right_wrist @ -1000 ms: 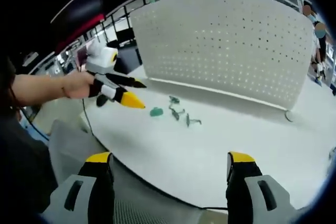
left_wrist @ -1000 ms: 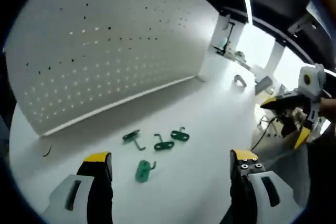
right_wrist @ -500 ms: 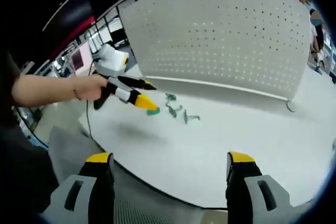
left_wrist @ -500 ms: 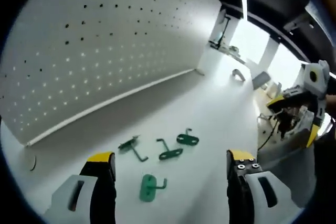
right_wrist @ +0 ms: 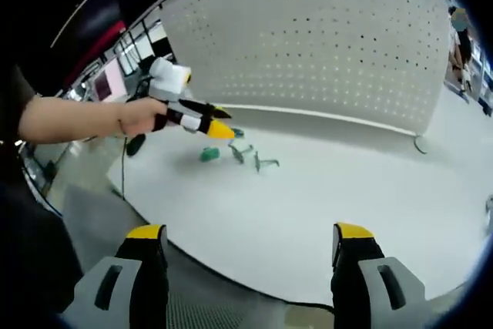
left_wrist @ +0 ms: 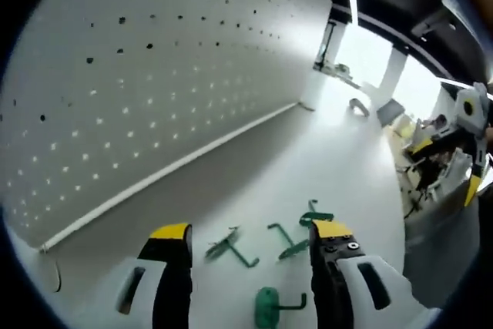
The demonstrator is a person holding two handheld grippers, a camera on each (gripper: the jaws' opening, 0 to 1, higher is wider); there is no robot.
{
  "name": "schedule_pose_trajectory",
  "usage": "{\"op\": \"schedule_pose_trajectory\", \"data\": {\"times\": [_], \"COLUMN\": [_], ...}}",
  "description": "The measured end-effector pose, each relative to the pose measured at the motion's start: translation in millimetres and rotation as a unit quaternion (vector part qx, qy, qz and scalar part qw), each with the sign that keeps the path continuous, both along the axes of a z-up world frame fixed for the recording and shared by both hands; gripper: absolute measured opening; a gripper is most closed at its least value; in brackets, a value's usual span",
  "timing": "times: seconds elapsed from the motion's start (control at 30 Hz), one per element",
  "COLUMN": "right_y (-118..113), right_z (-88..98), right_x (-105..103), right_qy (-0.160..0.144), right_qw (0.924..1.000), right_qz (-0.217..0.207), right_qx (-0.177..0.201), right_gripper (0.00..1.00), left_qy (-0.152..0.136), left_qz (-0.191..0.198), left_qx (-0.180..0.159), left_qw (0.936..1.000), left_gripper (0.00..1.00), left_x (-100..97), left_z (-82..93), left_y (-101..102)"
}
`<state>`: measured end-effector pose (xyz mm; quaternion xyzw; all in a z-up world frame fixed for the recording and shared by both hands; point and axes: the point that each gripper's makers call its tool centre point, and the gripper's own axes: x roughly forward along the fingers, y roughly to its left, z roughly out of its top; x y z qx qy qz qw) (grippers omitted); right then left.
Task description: Insert the hook assembly into the mounting plate slot until the hook locks in place.
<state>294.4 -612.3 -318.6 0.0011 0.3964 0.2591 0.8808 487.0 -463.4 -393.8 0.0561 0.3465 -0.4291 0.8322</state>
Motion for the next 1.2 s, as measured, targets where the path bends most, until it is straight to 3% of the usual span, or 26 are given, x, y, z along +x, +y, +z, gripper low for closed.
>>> {"op": "schedule_pose_trajectory", "data": {"times": [0.27,0.7,0.8,0.83,0.9,1.0,1.2], "right_y": [-1,0,1,1,2,2,5], "right_z": [-5.8,-11.4,-15.1,-16.6,-18.7,-18.8,-18.6], "right_x": [2,0,-6,-7,-9,-10,-7], "right_qy": [0.013,0.024,0.03,0.033,0.038,0.038,0.037], "right_qw": [0.9996,0.9991,0.9989,0.9988,0.9986,0.9986,0.9985], "right_qz": [-0.018,-0.027,-0.027,-0.026,-0.025,-0.026,-0.025], "right_qx": [0.017,0.022,0.025,0.025,0.026,0.027,0.031], "right_gripper": [0.89,0.88,0.88,0.88,0.88,0.88,0.88], "left_qy": [0.001,-0.011,-0.014,-0.026,-0.019,-0.026,-0.018], "left_qz": [-0.019,-0.061,-0.072,-0.075,-0.073,-0.068,-0.07], "left_qx": [0.047,0.05,0.073,0.08,0.077,0.105,0.103], "left_qw": [0.9987,0.9968,0.9946,0.9936,0.9941,0.9918,0.9921], "left_gripper": [0.55,0.25,0.18,0.15,0.14,0.08,0.06], "left_x": [8.3,5.3,5.8,8.6,7.9,12.6,8.1], "left_z": [-27.0,-22.5,-27.2,-26.5,-26.1,-27.6,-27.2], "left_y": [3,-4,-2,-1,-1,6,3]}}
